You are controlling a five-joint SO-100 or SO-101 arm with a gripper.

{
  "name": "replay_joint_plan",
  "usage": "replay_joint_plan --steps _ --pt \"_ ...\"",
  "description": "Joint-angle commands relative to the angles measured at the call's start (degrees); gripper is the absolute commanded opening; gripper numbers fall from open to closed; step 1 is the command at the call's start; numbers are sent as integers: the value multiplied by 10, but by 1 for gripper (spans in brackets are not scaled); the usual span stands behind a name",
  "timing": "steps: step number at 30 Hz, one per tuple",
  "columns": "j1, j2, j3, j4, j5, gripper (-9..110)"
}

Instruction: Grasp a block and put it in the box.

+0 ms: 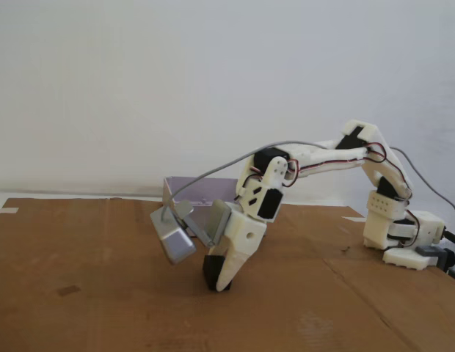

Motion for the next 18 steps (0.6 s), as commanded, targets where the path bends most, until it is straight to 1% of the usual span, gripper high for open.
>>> replay_joint_plan --steps 1,18 --pt "2 25 -62 5 3 15" --pt "3 25 -92 5 2 15"
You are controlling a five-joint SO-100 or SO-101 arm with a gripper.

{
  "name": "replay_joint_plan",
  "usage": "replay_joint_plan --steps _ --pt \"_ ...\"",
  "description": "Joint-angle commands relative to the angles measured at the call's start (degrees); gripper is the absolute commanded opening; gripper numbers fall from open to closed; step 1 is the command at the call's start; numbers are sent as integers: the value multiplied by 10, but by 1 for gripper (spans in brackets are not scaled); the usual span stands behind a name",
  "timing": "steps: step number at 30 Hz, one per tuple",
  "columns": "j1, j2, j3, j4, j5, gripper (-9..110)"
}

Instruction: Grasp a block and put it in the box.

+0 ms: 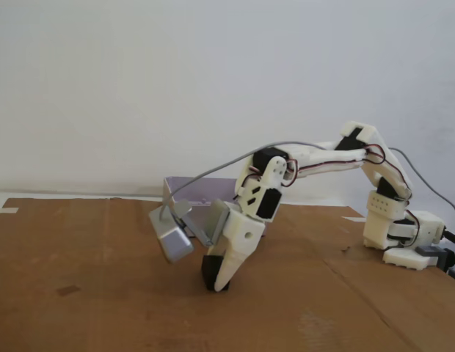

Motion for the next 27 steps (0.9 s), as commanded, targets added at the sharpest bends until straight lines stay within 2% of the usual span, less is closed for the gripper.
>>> replay_joint_plan --steps 1,11,27 --pt "3 34 -71 1 -4 15" --pt "7 47 -95 7 -17 15" --pt "10 46 -279 142 -33 15"
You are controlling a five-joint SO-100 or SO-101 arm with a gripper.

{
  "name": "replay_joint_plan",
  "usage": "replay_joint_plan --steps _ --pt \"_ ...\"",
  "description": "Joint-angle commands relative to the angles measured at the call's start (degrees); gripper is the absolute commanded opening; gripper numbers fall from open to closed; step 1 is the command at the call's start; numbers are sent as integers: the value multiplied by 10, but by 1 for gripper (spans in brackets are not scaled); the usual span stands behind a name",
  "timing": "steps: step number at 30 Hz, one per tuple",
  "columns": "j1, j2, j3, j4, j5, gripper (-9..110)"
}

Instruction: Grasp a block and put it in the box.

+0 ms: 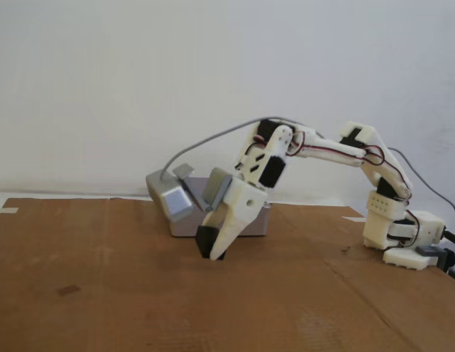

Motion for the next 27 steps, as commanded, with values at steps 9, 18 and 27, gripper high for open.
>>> replay_joint_plan --steps 9,18,27 --pt "36 47 -210 106 -4 15" --pt "92 47 -303 185 -28 15" --pt "161 47 -345 218 -28 15"
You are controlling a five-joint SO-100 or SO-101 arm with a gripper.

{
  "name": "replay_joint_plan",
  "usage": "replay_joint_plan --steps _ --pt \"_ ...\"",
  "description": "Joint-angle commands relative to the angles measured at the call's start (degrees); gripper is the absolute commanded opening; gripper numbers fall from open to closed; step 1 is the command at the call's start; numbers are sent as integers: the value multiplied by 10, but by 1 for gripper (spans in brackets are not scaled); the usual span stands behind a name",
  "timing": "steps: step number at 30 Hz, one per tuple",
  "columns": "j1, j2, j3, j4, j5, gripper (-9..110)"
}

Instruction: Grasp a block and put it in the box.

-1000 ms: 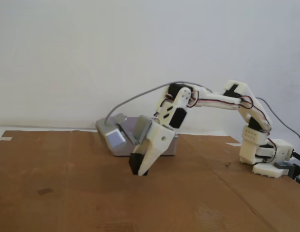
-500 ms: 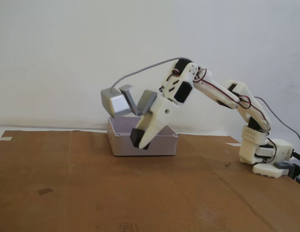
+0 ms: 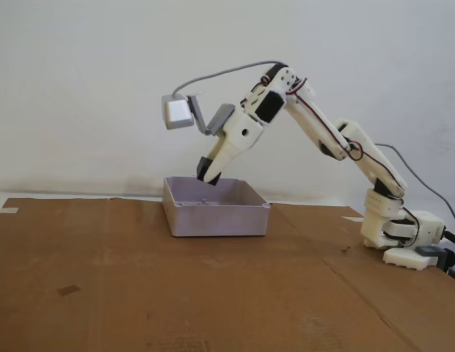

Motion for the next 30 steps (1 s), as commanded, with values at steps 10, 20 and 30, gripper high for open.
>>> replay_joint_plan --steps 10,20,30 --pt "111 47 -85 45 -5 15" --pt "189 39 -85 47 -5 15" --pt "250 7 -83 47 -5 15"
